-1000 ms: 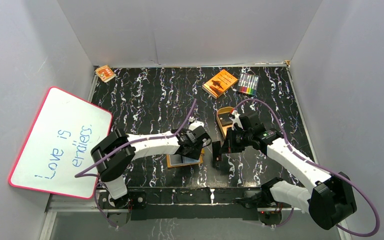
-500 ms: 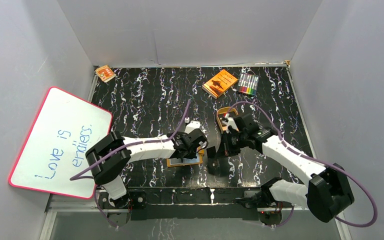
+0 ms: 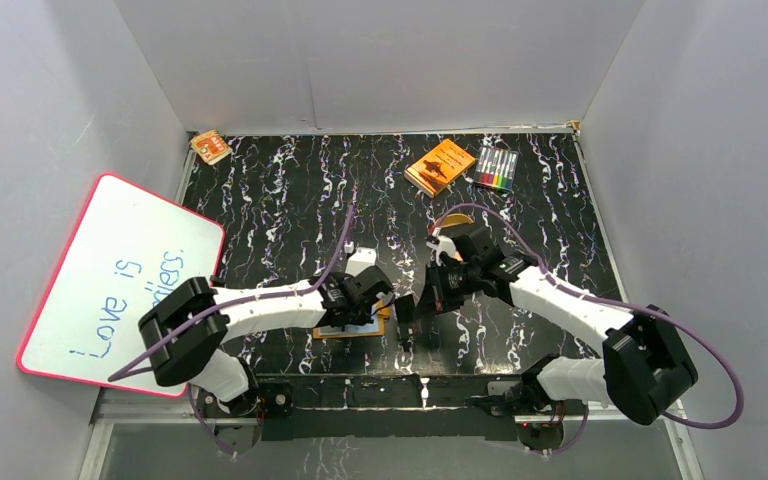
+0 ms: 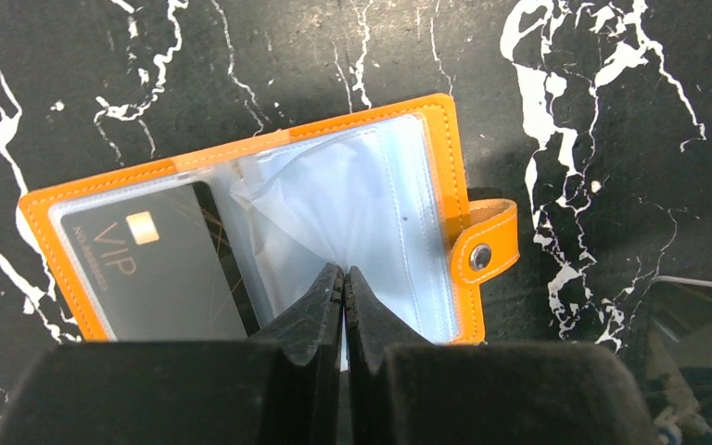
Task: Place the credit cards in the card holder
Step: Insert the credit card into the card holder.
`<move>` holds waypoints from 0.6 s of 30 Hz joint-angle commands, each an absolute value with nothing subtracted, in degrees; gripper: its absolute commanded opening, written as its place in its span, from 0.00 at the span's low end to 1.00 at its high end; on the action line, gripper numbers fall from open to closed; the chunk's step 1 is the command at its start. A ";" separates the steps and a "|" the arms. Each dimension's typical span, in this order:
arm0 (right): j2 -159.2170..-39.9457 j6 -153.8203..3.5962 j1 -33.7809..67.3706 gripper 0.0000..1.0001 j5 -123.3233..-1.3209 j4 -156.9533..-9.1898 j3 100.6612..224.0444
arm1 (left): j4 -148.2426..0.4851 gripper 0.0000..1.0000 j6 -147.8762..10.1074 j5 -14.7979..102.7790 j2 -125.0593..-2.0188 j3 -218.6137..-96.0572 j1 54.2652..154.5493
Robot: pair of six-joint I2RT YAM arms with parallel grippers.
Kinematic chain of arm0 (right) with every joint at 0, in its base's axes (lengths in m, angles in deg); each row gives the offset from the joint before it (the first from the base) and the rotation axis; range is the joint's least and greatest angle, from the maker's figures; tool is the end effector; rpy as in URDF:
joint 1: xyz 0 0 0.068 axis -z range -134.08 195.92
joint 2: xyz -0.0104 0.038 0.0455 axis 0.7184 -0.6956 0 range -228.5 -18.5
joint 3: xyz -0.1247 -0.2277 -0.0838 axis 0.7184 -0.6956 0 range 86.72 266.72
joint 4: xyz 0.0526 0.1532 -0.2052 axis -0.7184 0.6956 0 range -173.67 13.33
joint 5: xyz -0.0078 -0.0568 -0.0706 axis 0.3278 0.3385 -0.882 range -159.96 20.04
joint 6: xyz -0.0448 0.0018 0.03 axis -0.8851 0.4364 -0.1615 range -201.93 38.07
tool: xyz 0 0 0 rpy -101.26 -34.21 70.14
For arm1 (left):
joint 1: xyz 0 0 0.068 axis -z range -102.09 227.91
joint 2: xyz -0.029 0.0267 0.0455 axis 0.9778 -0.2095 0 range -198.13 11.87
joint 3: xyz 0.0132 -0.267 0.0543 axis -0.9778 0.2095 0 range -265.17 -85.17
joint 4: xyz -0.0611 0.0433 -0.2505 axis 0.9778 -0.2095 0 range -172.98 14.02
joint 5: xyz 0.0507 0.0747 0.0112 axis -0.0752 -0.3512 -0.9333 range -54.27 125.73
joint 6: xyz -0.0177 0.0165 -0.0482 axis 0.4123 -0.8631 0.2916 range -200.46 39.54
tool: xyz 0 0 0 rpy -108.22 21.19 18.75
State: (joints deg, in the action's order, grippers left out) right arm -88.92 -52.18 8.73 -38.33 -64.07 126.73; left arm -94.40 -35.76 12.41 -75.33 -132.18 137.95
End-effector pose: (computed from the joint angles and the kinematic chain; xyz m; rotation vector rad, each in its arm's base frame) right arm 0.1801 0.1601 0.2100 -0.4401 2.5991 1.1459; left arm 0.1563 -0.2430 0.1738 0.1886 2.4800 -0.2400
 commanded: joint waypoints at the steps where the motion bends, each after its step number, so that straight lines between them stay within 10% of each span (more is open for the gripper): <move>1: -90.42 -51.22 8.57 0.00 -34.83 -68.76 128.47 | -95.55 0.00 -34.38 10.09 -70.22 -130.45 137.33; 18: -101.25 -51.16 4.02 0.00 -30.62 -74.14 132.09 | -92.54 0.00 -32.09 10.77 -64.18 -125.95 136.99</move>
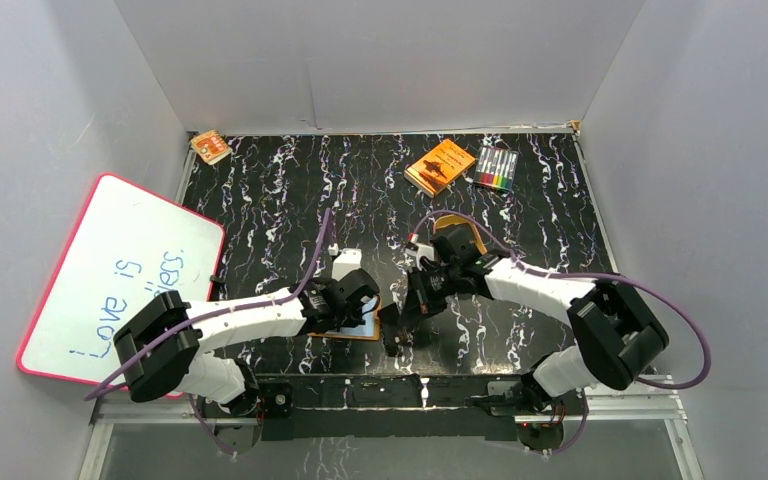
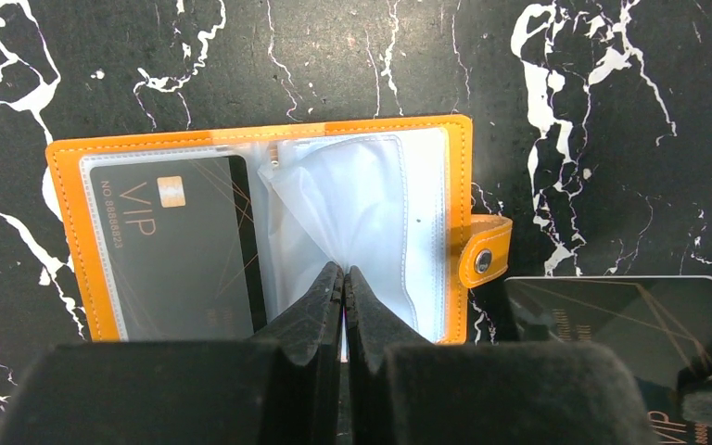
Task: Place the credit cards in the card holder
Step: Insert the credit card into the card holder.
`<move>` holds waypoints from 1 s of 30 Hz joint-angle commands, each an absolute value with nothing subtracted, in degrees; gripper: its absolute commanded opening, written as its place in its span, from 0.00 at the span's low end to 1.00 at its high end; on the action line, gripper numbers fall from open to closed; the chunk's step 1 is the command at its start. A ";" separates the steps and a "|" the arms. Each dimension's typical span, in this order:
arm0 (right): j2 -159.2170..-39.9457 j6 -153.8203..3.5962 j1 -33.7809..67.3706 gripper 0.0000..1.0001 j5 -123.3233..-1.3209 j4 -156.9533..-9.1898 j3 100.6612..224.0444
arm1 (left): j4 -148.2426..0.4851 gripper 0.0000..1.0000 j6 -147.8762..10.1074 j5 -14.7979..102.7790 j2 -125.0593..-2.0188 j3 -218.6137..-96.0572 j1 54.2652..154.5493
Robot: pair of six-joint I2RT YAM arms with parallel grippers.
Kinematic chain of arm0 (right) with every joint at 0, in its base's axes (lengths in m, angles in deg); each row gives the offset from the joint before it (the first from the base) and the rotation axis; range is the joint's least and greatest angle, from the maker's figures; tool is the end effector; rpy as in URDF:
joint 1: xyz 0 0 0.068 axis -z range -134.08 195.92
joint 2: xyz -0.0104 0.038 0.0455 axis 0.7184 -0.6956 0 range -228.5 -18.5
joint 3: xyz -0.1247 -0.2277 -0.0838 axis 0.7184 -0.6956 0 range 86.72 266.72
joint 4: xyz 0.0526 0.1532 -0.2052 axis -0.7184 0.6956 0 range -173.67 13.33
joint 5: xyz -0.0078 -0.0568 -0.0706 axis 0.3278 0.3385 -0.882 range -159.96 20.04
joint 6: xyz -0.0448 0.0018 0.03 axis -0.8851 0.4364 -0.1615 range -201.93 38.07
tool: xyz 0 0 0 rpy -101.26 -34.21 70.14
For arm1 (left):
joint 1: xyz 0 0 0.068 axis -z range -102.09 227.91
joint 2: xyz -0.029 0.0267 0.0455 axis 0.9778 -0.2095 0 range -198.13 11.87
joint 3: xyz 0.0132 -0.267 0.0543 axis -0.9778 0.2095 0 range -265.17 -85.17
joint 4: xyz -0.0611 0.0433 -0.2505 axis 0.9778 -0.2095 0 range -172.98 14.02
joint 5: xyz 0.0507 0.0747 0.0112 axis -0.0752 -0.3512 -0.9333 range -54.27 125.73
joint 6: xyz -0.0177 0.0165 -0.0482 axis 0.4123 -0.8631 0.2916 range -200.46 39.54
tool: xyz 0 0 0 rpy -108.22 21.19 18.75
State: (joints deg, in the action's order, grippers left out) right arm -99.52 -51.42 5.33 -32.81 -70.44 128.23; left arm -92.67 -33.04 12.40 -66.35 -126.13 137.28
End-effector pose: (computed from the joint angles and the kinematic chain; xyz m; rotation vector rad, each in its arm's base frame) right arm 0.1895 0.1907 0.1832 -0.5424 2.6638 1.2681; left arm 0.1447 -0.2168 0.1850 0.0905 2.4334 -0.3359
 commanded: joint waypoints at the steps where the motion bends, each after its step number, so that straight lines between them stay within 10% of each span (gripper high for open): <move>1: -102.23 -51.00 3.71 0.00 -30.65 -74.54 132.50 | -92.65 0.00 -32.08 10.74 -64.16 -125.95 136.97; 21: -113.10 -50.31 1.26 0.00 -29.48 -78.75 136.49 | -93.57 0.00 -31.53 10.73 -61.71 -125.83 136.97; 30: -115.90 -49.89 -0.31 0.00 -29.54 -79.53 139.61 | -97.49 0.55 -33.33 9.44 -58.90 -128.92 136.96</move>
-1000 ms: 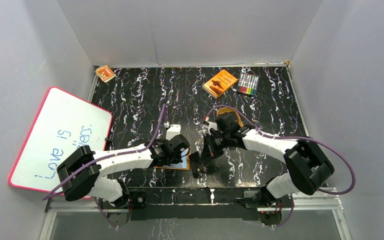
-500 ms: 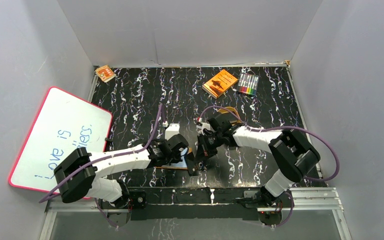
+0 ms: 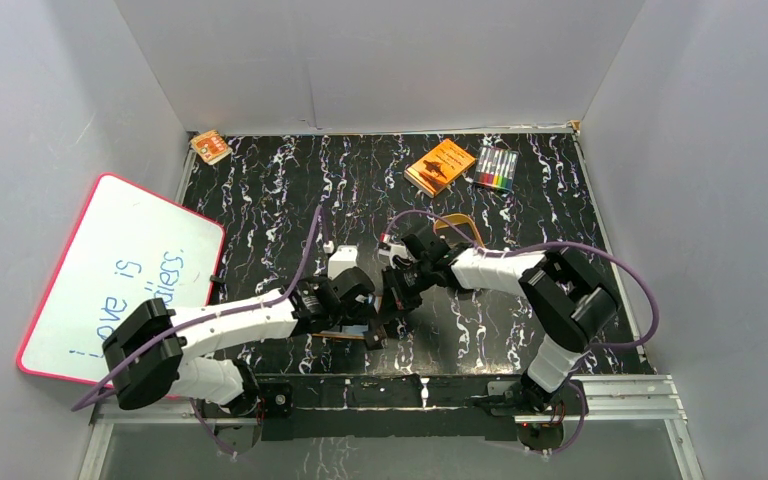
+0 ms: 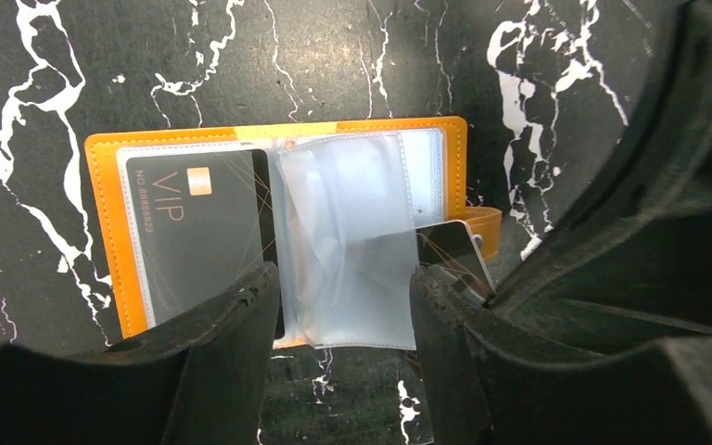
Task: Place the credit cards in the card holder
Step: Insert the credit card into the card holder.
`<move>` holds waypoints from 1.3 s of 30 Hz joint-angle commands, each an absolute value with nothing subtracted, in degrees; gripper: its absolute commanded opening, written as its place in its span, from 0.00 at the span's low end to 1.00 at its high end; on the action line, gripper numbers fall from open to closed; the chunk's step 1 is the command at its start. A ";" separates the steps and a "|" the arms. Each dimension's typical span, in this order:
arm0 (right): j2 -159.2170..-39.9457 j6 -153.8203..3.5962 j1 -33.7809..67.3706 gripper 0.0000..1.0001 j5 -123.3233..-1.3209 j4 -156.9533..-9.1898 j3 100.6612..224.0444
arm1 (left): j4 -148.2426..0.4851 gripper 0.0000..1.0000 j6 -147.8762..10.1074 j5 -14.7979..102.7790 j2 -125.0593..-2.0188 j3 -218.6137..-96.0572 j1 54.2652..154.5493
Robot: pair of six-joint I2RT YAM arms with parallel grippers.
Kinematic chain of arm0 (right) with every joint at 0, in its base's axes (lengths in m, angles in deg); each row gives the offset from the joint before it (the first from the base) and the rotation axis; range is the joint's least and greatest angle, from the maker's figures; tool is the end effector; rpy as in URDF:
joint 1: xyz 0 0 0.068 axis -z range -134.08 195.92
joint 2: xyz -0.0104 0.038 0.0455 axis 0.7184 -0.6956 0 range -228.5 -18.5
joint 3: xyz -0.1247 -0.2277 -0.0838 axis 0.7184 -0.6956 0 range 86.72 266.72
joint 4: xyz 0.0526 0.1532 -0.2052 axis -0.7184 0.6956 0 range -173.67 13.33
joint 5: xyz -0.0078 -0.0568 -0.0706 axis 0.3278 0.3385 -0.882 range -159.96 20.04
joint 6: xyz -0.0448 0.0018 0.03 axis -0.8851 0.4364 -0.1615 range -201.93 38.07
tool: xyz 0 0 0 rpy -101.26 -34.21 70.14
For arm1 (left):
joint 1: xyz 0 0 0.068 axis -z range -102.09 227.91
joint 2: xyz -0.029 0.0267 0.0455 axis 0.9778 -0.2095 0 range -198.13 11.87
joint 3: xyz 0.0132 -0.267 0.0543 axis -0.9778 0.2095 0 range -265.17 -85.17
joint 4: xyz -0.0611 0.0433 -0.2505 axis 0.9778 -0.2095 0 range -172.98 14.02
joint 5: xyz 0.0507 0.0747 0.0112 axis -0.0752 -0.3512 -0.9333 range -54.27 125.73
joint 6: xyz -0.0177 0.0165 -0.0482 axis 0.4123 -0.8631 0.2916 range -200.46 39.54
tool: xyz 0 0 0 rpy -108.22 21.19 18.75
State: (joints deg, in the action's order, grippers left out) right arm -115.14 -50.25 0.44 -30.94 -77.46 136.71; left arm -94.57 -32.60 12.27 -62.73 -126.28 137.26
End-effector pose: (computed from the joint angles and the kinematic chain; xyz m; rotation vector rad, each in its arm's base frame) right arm 0.2110 0.2465 0.1577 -0.6538 2.6832 1.3342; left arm 0.1411 -0.2104 0.1987 0.0700 2.4110 -0.3692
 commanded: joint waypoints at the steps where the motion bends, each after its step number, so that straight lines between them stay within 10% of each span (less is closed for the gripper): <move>1: -116.14 -49.79 -0.48 0.00 -29.57 -79.54 139.92 | -98.05 0.56 -33.35 9.27 -58.43 -129.14 136.97; 16: -121.26 -47.06 -2.96 0.00 -31.33 -80.40 145.17 | -103.44 0.67 -28.25 3.25 -49.04 -127.04 136.88; 39: -115.31 -41.33 -0.83 0.00 -33.93 -84.68 139.74 | -102.49 0.51 -23.63 9.03 -53.12 -119.00 119.75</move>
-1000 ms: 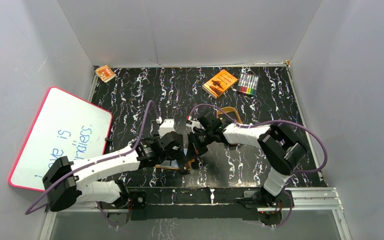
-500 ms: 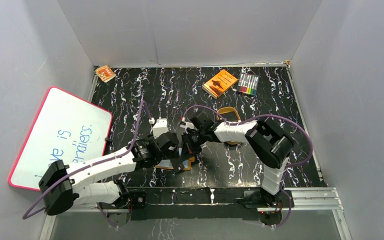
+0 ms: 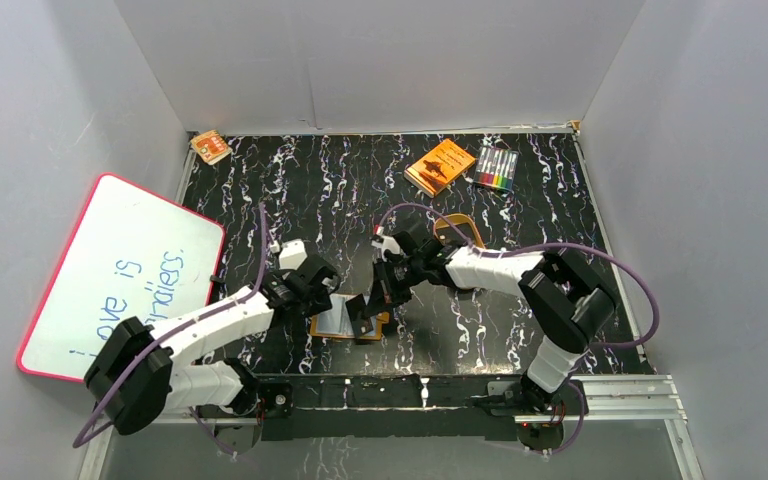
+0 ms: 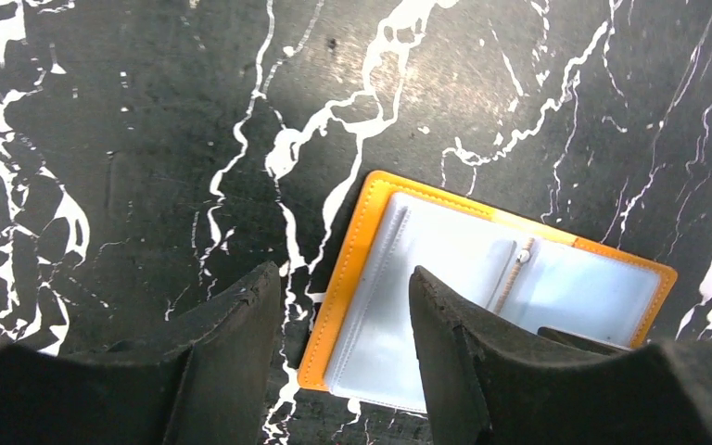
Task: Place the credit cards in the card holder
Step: Insert the credit card into the card holder.
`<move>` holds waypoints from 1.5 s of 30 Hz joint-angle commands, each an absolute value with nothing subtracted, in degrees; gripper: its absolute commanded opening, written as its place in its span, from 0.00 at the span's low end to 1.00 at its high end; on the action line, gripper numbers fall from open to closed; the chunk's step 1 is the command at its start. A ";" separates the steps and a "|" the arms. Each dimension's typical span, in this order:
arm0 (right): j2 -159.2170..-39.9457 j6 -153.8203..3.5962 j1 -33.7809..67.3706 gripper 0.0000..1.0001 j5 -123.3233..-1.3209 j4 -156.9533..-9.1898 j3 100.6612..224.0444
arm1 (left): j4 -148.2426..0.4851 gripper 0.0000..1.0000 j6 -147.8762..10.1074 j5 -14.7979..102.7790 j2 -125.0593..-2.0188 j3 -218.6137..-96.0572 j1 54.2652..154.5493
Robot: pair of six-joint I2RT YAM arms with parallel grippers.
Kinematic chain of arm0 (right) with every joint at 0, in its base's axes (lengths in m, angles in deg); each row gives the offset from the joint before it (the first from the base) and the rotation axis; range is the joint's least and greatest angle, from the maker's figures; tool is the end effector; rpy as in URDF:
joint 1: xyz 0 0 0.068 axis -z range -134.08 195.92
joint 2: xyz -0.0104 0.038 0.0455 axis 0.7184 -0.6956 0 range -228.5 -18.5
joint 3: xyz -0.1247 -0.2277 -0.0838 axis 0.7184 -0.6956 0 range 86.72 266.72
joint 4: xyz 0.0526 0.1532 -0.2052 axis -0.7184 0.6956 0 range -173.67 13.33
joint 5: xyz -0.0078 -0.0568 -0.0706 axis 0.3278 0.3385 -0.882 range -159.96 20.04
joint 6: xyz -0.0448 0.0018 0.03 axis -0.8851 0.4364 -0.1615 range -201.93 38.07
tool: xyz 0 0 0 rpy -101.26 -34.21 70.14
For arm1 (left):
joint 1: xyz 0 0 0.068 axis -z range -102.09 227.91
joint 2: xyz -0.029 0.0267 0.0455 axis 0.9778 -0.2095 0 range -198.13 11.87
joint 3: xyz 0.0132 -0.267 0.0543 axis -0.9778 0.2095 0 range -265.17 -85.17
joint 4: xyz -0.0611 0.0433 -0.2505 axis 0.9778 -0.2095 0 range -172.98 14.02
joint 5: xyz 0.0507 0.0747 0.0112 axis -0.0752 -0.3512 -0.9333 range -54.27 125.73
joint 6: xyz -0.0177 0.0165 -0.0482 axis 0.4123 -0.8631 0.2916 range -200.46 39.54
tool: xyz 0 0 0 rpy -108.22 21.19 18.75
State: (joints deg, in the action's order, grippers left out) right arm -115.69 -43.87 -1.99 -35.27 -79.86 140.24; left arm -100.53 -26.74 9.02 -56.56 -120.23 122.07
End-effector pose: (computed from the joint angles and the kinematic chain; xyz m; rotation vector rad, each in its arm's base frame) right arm 0.2139 0.2670 0.1735 -0.5562 2.6485 1.3266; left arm 0.1667 -0.1396 0.1846 -0.3677 2.4067 -0.1481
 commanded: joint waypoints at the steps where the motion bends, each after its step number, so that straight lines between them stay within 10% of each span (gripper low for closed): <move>1: -115.85 -41.15 -0.82 0.00 -33.26 -85.20 140.13 | -102.82 0.51 -23.10 9.30 -52.69 -118.62 119.22; 45: -125.17 -23.33 -0.66 0.00 -35.33 -103.26 136.44 | -99.39 0.48 -18.49 19.58 -51.33 -110.48 116.28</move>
